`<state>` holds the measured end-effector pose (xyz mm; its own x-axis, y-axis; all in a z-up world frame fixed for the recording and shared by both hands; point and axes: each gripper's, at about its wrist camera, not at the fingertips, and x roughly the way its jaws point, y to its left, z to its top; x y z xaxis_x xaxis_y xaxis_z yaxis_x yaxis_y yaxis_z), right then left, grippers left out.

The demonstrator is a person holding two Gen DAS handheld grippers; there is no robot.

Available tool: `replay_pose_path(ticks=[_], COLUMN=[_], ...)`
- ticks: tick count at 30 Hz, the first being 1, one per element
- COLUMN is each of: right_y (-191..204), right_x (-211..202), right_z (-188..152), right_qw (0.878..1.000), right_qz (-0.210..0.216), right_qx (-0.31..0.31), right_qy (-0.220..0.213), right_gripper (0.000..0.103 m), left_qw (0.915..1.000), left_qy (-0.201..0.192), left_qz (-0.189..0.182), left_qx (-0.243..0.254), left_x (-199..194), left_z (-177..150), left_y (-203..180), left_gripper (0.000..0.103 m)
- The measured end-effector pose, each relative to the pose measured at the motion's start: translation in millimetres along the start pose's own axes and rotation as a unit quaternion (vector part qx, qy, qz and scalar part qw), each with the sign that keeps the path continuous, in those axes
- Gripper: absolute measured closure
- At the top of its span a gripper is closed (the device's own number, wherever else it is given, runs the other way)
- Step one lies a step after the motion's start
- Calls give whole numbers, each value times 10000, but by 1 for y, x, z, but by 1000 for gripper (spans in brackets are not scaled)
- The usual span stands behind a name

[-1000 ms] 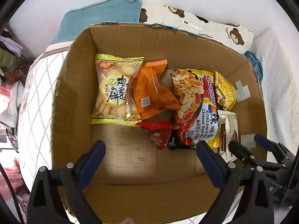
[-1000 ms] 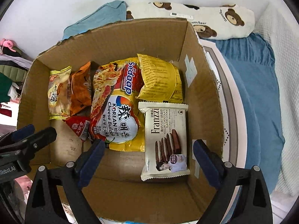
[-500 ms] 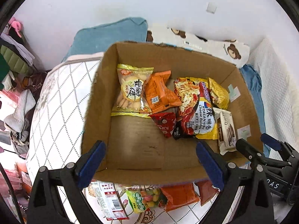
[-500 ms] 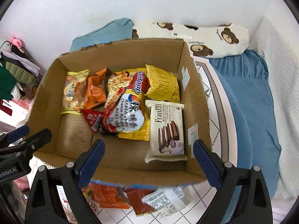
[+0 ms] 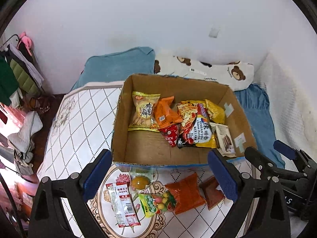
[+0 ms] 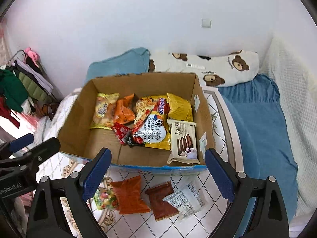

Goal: Organize snacks
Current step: 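Pull both tools back from the box toward the remaining snacks, then grasp the white wrapped packet with the right tool while the left tool grasps the orange bag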

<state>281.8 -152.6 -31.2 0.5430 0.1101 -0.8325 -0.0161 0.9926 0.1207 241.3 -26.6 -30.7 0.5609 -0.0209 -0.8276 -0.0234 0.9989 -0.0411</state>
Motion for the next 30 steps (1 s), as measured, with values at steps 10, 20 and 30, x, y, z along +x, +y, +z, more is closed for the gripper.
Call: replay_pose_path(ticks=[10,20,30], right_y=[-3,-35,-87], right_x=[-50,19,93], right_z=[-13,-69,-98], right_qw=[9991,9949,9837], right_qz=[217,514,545], right_qx=[129,546,526], right_qy=[-349,678,1633], right_gripper=[6,40,22], left_qw=[9998,9938,9661], left_qy=[-168,1094,2524], left_qz=[-109,-42,-529], left_qx=[-65,181,-107], left_x=[-25,48,152], left_z=[-13,-65,-104], left_y=[-3,-2,-47], left_gripper=[4,4,4])
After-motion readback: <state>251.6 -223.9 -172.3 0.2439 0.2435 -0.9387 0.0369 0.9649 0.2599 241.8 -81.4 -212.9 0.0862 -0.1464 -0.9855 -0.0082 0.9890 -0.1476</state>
